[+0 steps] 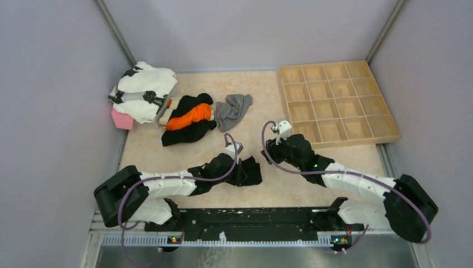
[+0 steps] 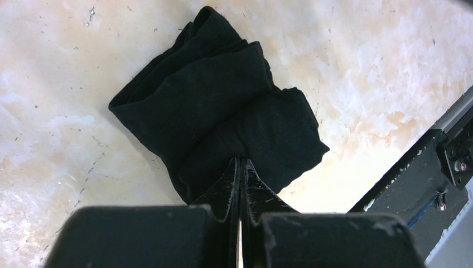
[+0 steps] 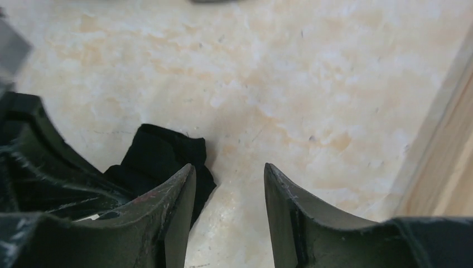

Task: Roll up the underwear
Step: Roll the underwear to the center of the board.

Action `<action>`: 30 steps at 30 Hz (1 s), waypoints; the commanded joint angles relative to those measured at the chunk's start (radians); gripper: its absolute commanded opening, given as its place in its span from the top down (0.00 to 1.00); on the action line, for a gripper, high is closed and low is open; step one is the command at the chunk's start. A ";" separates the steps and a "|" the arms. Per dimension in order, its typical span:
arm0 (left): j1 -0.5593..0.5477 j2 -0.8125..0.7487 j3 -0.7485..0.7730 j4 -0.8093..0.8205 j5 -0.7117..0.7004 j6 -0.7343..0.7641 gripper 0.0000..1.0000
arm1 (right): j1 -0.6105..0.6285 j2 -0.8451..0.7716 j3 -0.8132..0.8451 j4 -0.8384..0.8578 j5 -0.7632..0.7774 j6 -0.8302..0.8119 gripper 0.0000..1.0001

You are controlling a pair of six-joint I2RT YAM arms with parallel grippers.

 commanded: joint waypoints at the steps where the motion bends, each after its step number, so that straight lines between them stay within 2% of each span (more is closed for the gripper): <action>1: 0.006 0.028 -0.014 -0.143 -0.071 0.004 1.00 | -0.003 -0.147 -0.070 0.188 -0.071 -0.298 0.51; 4: 0.013 0.047 -0.001 -0.161 -0.057 0.029 1.00 | 0.006 -0.197 -0.073 0.151 -0.233 -0.444 0.50; 7: 0.018 0.065 0.019 -0.189 -0.044 0.059 1.00 | 0.066 -0.226 -0.072 0.078 -0.321 -0.638 0.51; 11: 0.025 0.069 0.021 -0.187 -0.007 0.096 1.00 | 0.209 -0.226 -0.094 -0.044 -0.334 -0.984 0.50; 14: 0.026 0.076 0.028 -0.179 0.023 0.113 1.00 | 0.266 -0.205 -0.110 -0.095 -0.332 -1.134 0.49; 21: 0.028 0.108 0.051 -0.202 0.026 0.127 1.00 | 0.342 -0.157 -0.155 -0.070 -0.256 -1.248 0.48; 26: 0.028 0.109 0.049 -0.199 0.034 0.129 1.00 | 0.386 -0.093 -0.203 0.056 -0.152 -1.307 0.47; 30: 0.029 0.109 0.049 -0.201 0.040 0.131 1.00 | 0.409 -0.036 -0.224 0.139 -0.098 -1.319 0.41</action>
